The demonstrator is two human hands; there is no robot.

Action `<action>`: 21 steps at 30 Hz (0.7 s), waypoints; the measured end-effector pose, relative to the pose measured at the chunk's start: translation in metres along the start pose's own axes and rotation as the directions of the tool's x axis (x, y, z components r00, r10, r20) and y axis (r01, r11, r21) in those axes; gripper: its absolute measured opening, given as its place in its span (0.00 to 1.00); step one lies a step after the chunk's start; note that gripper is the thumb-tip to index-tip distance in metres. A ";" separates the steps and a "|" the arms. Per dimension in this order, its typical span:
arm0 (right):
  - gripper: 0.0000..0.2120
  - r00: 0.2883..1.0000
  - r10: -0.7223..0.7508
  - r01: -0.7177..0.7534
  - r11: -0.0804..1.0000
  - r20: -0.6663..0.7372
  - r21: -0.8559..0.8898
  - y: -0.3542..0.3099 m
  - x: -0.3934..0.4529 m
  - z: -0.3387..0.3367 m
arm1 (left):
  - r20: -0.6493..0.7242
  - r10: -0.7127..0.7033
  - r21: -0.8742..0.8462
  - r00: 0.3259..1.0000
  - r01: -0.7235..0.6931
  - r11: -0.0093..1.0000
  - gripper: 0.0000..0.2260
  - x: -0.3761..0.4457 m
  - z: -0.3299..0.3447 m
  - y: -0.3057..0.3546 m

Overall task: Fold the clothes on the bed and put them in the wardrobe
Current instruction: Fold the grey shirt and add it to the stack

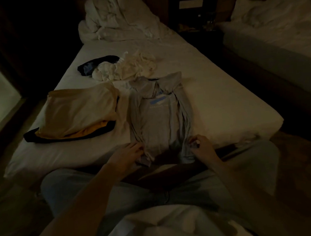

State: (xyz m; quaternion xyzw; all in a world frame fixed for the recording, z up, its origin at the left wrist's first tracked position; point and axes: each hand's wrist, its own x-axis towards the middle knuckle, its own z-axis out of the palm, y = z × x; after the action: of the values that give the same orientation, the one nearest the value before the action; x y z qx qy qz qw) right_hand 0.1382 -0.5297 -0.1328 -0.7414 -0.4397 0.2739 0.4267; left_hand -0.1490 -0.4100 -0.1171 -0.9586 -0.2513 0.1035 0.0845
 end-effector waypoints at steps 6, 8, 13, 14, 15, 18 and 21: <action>0.13 0.923 0.321 -0.353 0.926 0.213 0.135 0.009 -0.001 0.009 | 0.062 -0.014 0.192 0.998 0.002 0.981 0.36 0.009 0.003 0.000; 0.14 0.948 0.247 -0.277 0.950 0.199 0.143 0.007 -0.004 0.007 | -0.016 0.005 0.175 1.000 -0.002 0.985 0.34 0.013 0.001 0.003; 0.23 0.978 -0.079 0.097 0.991 0.191 -0.087 0.004 -0.015 -0.005 | -0.226 -0.091 -0.152 0.970 0.057 0.987 0.20 0.017 0.003 0.003; 0.23 0.979 -0.105 0.122 0.988 0.175 -0.092 0.006 -0.015 -0.007 | -0.227 -0.161 -0.269 0.961 0.097 0.958 0.18 0.017 0.003 0.003; 0.21 0.983 -0.125 0.139 0.985 0.131 -0.098 0.007 -0.013 -0.009 | -0.255 -0.238 -0.394 0.937 0.124 0.911 0.16 0.017 0.002 0.003; 0.08 0.980 -0.165 0.145 0.975 -0.109 -0.169 0.002 -0.002 -0.017 | -0.288 -0.541 -0.790 0.790 0.123 0.601 0.09 0.019 -0.015 0.006; 0.06 0.981 -0.088 0.083 0.996 -0.174 -0.040 -0.017 0.010 -0.034 | -0.217 -0.745 -0.950 0.631 0.039 0.309 0.07 0.028 -0.045 0.005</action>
State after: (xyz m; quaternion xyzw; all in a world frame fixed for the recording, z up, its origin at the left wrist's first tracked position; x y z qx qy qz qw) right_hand 0.1626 -0.5299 -0.1014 -0.7498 -0.4361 0.1816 0.4633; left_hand -0.1121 -0.4050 -0.0789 -0.7173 -0.4660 -0.4011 -0.3278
